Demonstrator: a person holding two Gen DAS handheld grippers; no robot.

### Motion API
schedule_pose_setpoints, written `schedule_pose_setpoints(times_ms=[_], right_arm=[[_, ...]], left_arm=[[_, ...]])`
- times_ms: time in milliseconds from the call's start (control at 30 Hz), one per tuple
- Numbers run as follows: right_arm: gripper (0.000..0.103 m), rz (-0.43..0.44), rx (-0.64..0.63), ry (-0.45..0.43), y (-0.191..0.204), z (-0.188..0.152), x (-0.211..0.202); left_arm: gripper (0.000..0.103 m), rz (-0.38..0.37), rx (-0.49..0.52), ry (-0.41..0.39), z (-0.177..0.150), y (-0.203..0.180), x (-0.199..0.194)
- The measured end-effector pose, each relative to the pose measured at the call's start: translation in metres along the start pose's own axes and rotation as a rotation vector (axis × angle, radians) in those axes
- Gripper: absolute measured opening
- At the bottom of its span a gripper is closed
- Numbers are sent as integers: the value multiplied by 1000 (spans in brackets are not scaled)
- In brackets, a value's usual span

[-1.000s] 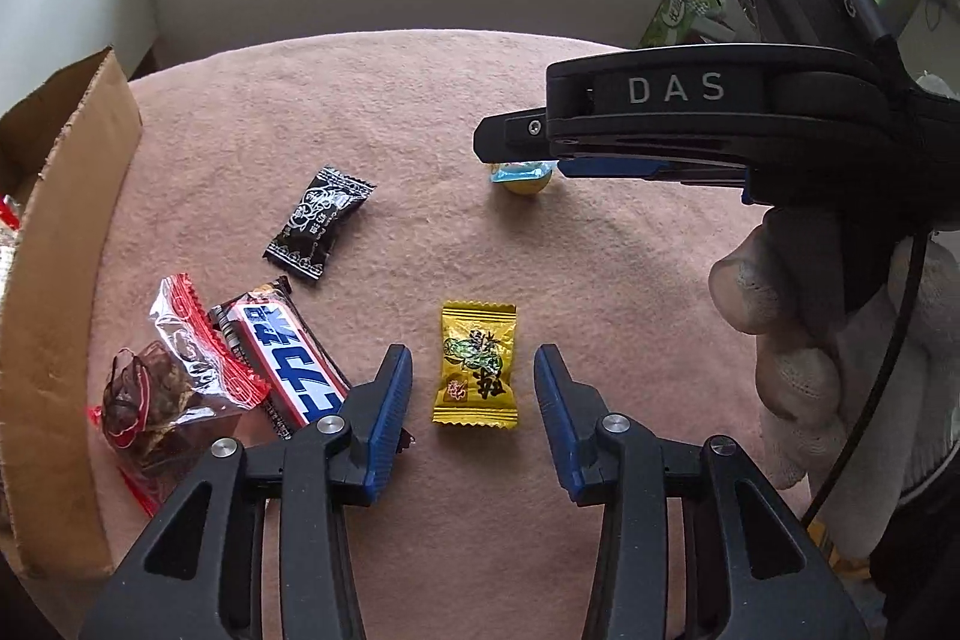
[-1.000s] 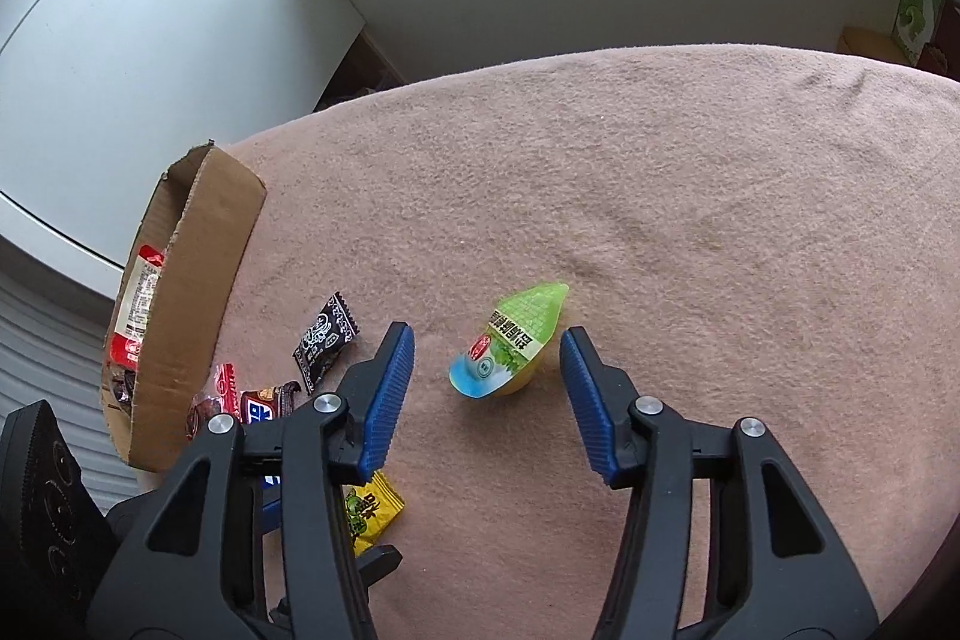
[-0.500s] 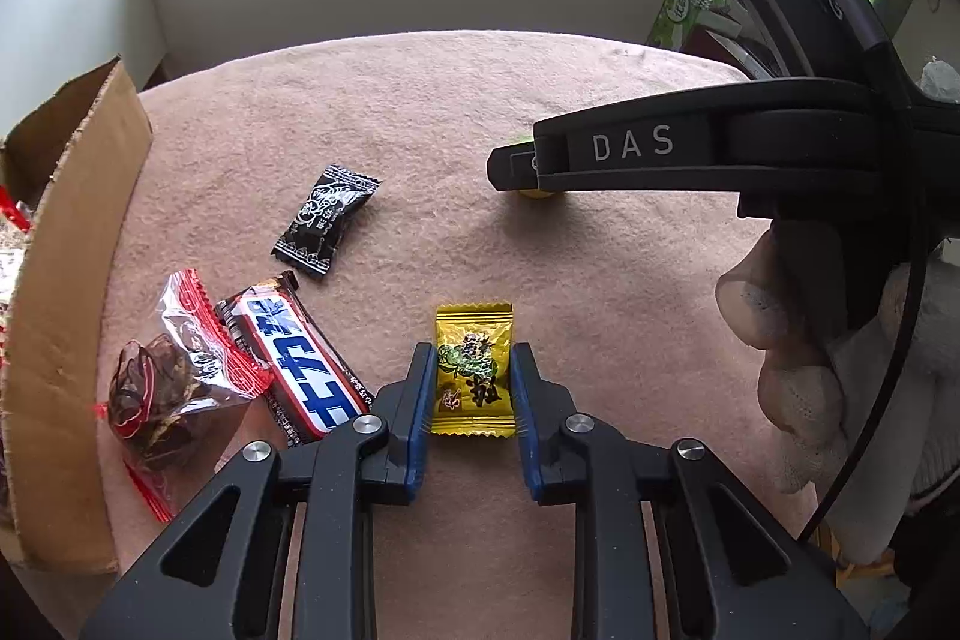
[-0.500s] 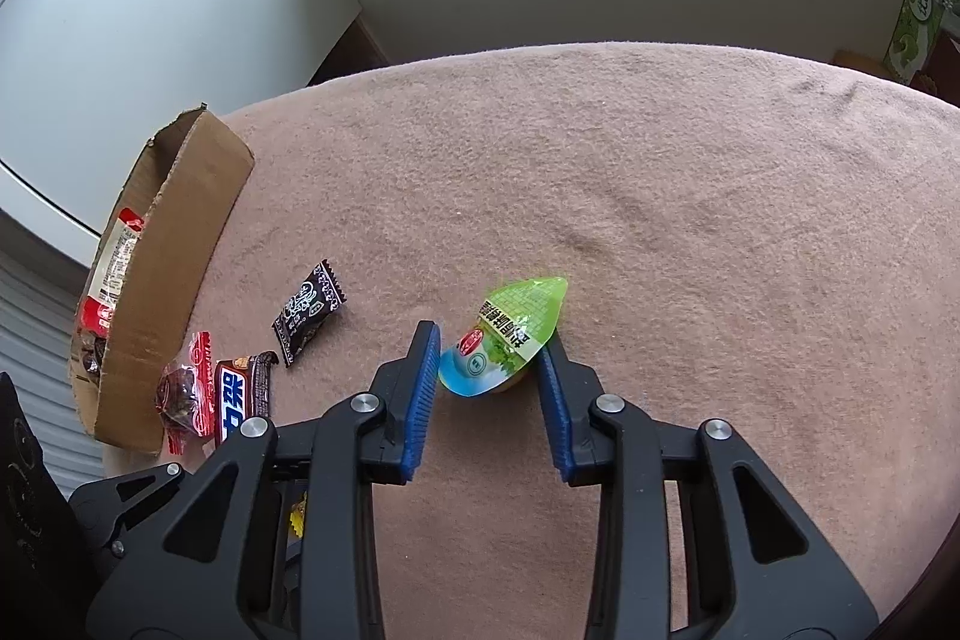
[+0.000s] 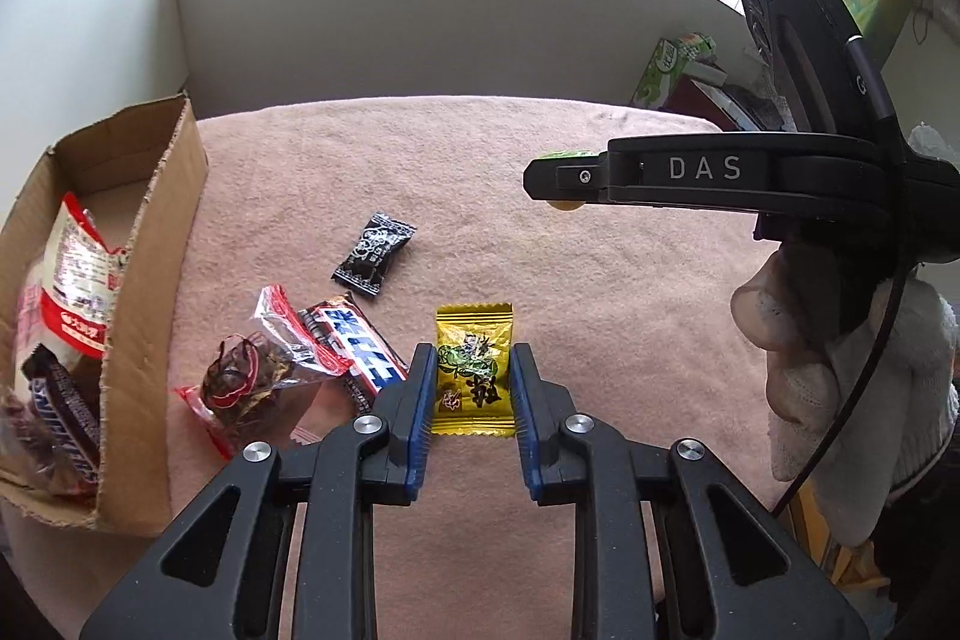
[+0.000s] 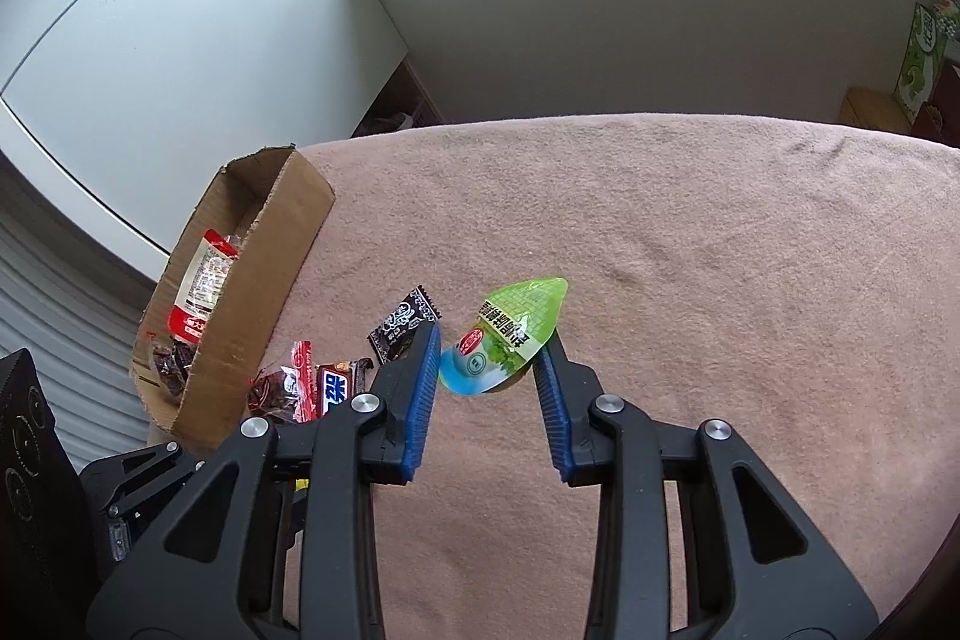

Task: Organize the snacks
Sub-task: 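Carry the yellow candy and green-lidded jelly cup into the box and open both grippers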

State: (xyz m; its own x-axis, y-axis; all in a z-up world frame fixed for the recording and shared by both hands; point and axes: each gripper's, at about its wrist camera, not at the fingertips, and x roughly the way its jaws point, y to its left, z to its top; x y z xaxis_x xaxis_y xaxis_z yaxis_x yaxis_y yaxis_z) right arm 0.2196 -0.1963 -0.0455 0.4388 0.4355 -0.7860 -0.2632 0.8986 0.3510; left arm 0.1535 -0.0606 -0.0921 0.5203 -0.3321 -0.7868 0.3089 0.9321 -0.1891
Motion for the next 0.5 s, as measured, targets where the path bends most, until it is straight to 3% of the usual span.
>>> schedule_pose_setpoints(times_ms=[200, 500], right_arm=[[33, 51, -68, -21, 46, 12, -4], [33, 101, -157, -26, 111, 26, 11]], left_arm=[[23, 39, -37, -69, 1, 25, -48], [23, 153, -119, -128, 2, 97, -88]])
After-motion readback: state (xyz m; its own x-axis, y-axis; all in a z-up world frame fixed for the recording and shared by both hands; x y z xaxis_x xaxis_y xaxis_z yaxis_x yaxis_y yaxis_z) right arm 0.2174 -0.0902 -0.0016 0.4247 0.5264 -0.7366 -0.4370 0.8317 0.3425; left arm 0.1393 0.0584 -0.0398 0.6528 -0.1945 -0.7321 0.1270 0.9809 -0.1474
